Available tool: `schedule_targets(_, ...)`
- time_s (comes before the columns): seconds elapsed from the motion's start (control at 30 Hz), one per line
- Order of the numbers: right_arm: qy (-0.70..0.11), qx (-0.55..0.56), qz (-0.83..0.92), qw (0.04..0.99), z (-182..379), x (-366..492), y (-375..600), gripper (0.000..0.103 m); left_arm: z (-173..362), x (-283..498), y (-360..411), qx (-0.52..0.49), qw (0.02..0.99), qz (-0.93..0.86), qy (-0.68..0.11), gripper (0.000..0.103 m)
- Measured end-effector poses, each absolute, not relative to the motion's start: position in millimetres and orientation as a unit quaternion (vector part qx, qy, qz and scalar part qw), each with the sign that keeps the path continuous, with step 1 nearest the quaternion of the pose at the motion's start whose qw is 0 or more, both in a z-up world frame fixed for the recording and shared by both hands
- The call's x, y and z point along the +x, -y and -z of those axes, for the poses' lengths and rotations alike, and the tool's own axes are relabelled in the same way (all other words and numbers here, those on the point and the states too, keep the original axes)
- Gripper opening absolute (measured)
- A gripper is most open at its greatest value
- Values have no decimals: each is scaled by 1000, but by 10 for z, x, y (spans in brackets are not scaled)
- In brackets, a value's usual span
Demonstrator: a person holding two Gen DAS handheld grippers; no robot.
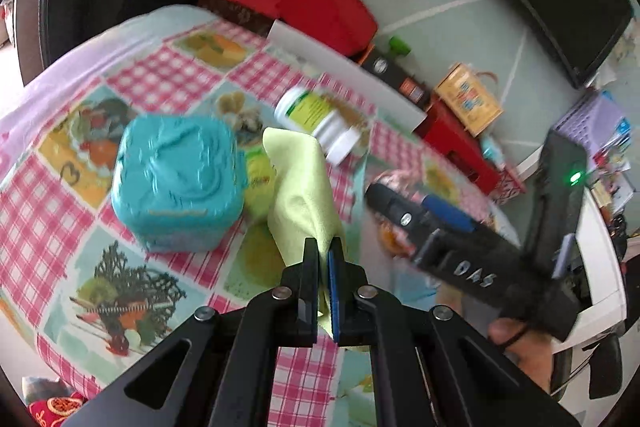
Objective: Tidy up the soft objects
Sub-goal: 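Grasp the green tissue pack with the right gripper while the left holds the green cloth up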
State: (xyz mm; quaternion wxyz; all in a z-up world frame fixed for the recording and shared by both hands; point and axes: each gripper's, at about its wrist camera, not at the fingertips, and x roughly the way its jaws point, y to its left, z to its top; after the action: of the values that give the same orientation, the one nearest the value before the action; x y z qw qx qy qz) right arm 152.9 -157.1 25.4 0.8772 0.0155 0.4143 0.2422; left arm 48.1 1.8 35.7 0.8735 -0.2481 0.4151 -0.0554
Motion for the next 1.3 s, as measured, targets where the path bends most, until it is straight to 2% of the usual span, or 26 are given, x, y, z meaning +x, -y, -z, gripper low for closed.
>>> schedule_targets(0.33, -413, 1, -241, 878, -239, 1534, 1461, 100, -689, 348, -443, -271, 908, 34, -319, 4)
schedule_targets(0.67, -430, -39, -261, 863, -81, 1539, 1069, 92, -826, 150, -1142, -285, 924, -75, -243, 4)
schedule_targets(0.9, -455, -80, -270, 845, 130, 1540, 793, 88, -608, 133, -1512, -318, 903, -129, -257, 4)
schedule_targets(1.3, -477, -108, -269, 830, 331, 1581, 564, 78, -241, 207, -1660, -352, 869, -152, -312, 4)
